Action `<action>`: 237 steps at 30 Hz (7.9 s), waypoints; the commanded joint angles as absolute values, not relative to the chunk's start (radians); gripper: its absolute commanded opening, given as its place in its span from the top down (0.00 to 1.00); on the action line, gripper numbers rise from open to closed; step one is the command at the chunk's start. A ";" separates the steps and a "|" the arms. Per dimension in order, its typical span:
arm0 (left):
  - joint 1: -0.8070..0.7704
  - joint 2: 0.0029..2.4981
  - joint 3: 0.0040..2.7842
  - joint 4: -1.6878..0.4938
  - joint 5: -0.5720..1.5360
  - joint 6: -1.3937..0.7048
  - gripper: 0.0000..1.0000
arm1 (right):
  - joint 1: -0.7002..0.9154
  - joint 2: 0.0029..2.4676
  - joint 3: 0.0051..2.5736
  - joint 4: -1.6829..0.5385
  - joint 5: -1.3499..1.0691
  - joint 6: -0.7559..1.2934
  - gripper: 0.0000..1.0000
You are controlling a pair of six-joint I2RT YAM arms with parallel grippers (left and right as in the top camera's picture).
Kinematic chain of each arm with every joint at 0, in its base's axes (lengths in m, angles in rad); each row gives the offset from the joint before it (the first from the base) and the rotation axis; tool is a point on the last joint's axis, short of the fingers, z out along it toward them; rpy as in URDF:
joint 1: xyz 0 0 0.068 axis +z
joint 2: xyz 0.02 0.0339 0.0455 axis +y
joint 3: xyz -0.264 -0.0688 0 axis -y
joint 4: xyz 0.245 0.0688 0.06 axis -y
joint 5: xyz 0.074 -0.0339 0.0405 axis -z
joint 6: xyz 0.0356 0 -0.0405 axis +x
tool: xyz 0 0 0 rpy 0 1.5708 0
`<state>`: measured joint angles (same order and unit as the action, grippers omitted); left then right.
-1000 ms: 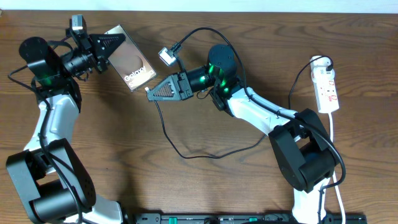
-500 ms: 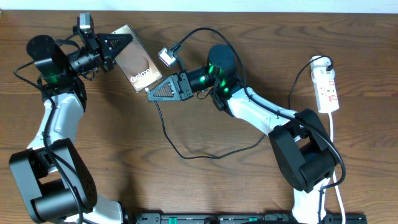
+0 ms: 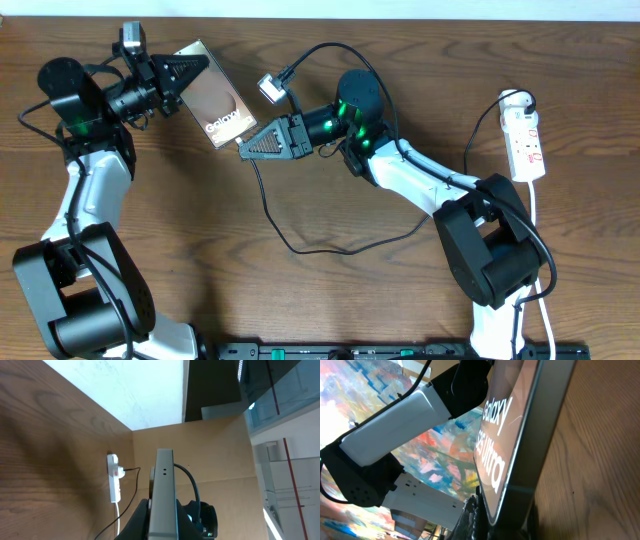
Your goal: Plug charger to phone and switch on socket
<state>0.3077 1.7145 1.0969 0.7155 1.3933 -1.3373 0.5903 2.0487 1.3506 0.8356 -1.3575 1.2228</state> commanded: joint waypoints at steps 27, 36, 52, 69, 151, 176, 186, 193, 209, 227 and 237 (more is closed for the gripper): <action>0.308 1.711 1.103 0.728 1.424 -1.348 0.93 | 0.574 2.048 1.359 0.817 -1.345 1.188 0.99; 0.290 1.711 1.103 0.728 1.409 -1.348 0.93 | 0.582 2.048 1.359 0.817 -1.334 1.188 0.99; 0.288 1.711 1.103 0.728 1.415 -1.346 0.93 | 0.583 2.048 1.359 0.813 -1.299 1.213 0.99; 0.288 1.711 1.103 0.728 1.479 -1.290 0.92 | 0.582 2.048 1.359 0.815 -1.229 1.309 0.99; 0.400 1.712 0.995 0.712 1.569 -1.062 0.92 | 0.241 1.741 1.473 -0.842 -0.174 0.526 0.01; 0.400 1.723 0.669 0.187 1.031 -0.651 0.93 | 0.320 1.676 1.473 -0.908 -0.139 0.527 0.01; 0.400 1.723 0.669 -0.055 0.813 -0.598 0.93 | 0.383 1.676 1.472 -0.870 -0.129 0.546 0.01; 0.400 1.723 0.667 -0.098 0.778 -0.595 0.93 | 0.408 1.676 1.472 -0.860 -0.102 0.572 0.01; 0.400 1.723 0.667 -0.142 0.746 -0.595 0.71 | 0.409 1.676 1.472 -0.857 -0.103 0.572 0.01; 0.400 1.723 0.667 -0.217 0.746 -0.595 0.60 | 0.409 1.676 1.472 -0.857 -0.103 0.572 0.01; 0.400 1.723 0.667 -0.281 0.746 -0.595 0.58 | 0.409 1.676 1.472 -0.857 -0.103 0.572 0.01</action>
<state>0.3992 1.7035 0.6872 -0.2405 0.8406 -0.5983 0.4004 1.6817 1.4605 -0.8581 -0.1146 0.5594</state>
